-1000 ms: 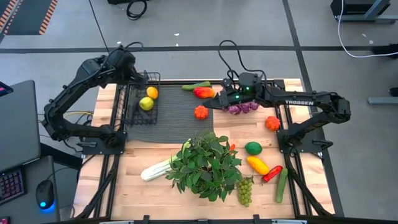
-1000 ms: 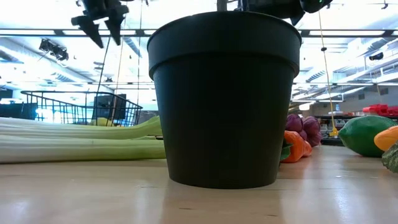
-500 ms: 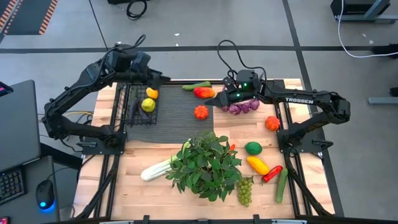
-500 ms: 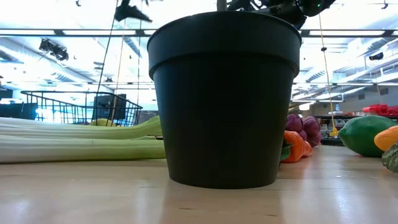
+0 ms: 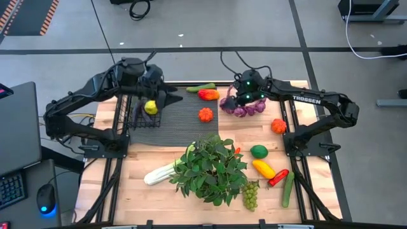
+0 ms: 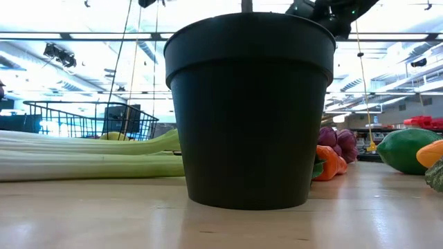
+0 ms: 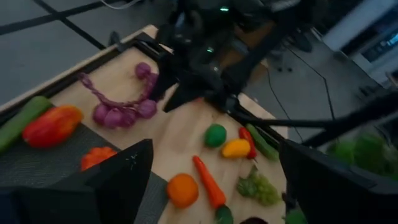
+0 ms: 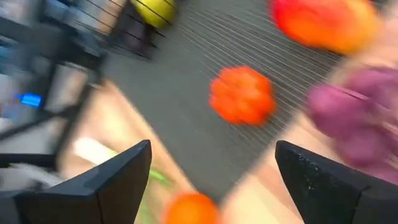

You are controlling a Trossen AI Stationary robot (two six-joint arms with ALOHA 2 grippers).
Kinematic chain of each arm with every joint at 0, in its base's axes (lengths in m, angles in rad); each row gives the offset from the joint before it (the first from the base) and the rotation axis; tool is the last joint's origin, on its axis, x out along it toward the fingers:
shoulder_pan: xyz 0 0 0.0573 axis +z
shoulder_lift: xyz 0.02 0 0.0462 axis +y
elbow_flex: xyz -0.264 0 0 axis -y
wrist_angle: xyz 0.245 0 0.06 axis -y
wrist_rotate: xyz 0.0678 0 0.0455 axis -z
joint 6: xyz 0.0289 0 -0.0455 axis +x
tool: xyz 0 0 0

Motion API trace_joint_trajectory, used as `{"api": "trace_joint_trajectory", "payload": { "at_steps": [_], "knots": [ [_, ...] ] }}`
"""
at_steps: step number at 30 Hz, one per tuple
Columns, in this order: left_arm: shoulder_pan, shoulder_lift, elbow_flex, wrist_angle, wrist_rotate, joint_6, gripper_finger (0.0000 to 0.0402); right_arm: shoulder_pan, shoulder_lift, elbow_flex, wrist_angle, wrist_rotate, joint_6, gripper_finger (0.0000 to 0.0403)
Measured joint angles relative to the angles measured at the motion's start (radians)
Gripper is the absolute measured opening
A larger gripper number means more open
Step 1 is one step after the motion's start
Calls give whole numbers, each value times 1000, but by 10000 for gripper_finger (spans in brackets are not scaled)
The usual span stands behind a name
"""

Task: Build produce basket
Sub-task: Put the right orange pumpkin into the wire basket

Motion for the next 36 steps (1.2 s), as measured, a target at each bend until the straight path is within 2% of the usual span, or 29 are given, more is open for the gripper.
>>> {"api": "trace_joint_trajectory", "payload": {
  "at_steps": [8, 12, 16, 19, 23, 36],
  "knots": [
    [-5, 8, -1, -24, -6, 63, 355, -6, 0, 0, -396, 212, -118, 348],
    [-5, 12, -1, -7, -6, 52, 355, -6, 1, 0, -482, 297, -123, 348],
    [-5, 11, -1, 0, -6, 51, 355, -5, 1, 0, -520, 318, -107, 348],
    [-3, 11, -1, 2, -6, 40, 355, -12, 1, 0, -619, 337, -32, 348],
    [4, 11, -1, 6, -6, 11, 355, -11, 1, -11, -729, 348, -17, 348],
    [3, 11, -1, 20, -59, -27, 355, -7, 2, -179, -737, 324, 51, 347]
  ]
}}
